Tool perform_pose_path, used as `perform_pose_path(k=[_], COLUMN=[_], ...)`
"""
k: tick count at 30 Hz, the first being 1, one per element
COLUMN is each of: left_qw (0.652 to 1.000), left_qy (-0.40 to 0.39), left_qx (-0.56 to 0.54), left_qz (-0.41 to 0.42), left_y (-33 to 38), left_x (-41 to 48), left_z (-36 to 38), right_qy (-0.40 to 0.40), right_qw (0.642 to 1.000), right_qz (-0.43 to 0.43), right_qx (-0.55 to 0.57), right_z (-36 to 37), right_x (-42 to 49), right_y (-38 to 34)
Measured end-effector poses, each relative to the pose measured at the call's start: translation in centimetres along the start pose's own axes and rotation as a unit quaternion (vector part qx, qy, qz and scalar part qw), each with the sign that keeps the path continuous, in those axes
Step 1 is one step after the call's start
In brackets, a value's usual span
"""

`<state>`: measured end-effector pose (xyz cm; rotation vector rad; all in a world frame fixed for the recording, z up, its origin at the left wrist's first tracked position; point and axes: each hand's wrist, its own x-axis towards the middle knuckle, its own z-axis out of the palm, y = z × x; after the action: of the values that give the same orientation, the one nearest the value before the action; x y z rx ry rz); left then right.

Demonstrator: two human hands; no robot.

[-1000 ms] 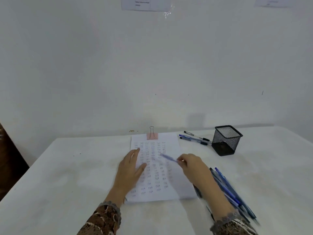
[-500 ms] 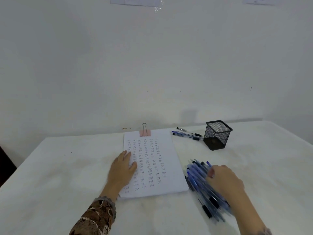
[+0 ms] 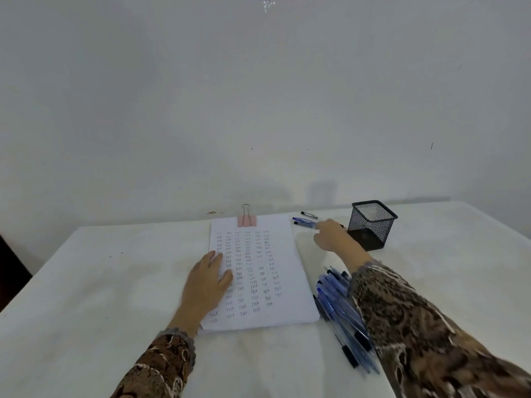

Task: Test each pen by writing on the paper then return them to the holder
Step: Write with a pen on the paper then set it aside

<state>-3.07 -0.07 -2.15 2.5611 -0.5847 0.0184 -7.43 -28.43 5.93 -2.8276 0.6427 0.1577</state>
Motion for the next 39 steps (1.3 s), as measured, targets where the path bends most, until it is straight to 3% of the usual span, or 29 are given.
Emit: perform_pose_path(k=[5, 11, 22, 24, 26, 28, 30, 31, 33, 34, 36, 39], left_qw=[1.0, 1.0, 1.0, 1.0, 1.0, 1.0, 1.0, 1.0, 1.0, 1.0, 1.0, 1.0], left_qy=[-0.004, 0.007, 0.004, 0.01, 0.013, 0.011, 0.008, 0.005, 0.001, -0.003, -0.005, -0.005], left_qx=[-0.001, 0.006, 0.011, 0.008, 0.009, 0.008, 0.007, 0.008, 0.012, 0.013, 0.009, 0.006], left_qz=[-0.005, 0.0, -0.003, -0.004, -0.005, -0.004, -0.005, -0.005, -0.006, -0.006, -0.006, -0.004], left_y=[0.1, 0.0, -0.3, -0.3, -0.2, -0.1, 0.0, 0.0, 0.1, 0.1, 0.2, 0.3], left_x=[-0.1, 0.0, 0.4, 0.4, 0.3, 0.2, 0.1, 0.1, 0.1, 0.1, -0.1, -0.2], left_z=[-0.2, 0.0, 0.3, 0.4, 0.3, 0.2, 0.1, 0.0, 0.0, 0.0, -0.1, -0.3], right_qy=[-0.027, 0.075, 0.102, 0.17, 0.214, 0.179, 0.085, 0.044, -0.03, -0.047, -0.056, -0.069], right_qw=[0.999, 0.99, 0.968, 0.972, 0.959, 0.9, 0.806, 0.738, 0.559, 0.472, 0.353, 0.271], right_qz=[-0.024, -0.038, -0.088, -0.111, -0.139, -0.158, -0.152, -0.14, -0.103, -0.09, -0.055, -0.019], right_qx=[-0.034, -0.117, -0.21, -0.116, 0.125, 0.365, 0.566, 0.659, 0.822, 0.875, 0.932, 0.96], right_z=[1.5, 2.2, 1.3, 0.7, -0.2, -1.2, -1.5, -1.4, -0.7, 0.1, 2.1, 5.7], right_x=[3.2, 5.1, 5.8, 5.6, 4.6, 2.8, 0.8, 0.0, -1.5, -2.3, -4.1, -6.4], right_y=[1.7, 2.3, 2.9, 2.7, 1.5, -0.7, -3.2, -4.2, -5.9, -6.6, -7.5, -7.9])
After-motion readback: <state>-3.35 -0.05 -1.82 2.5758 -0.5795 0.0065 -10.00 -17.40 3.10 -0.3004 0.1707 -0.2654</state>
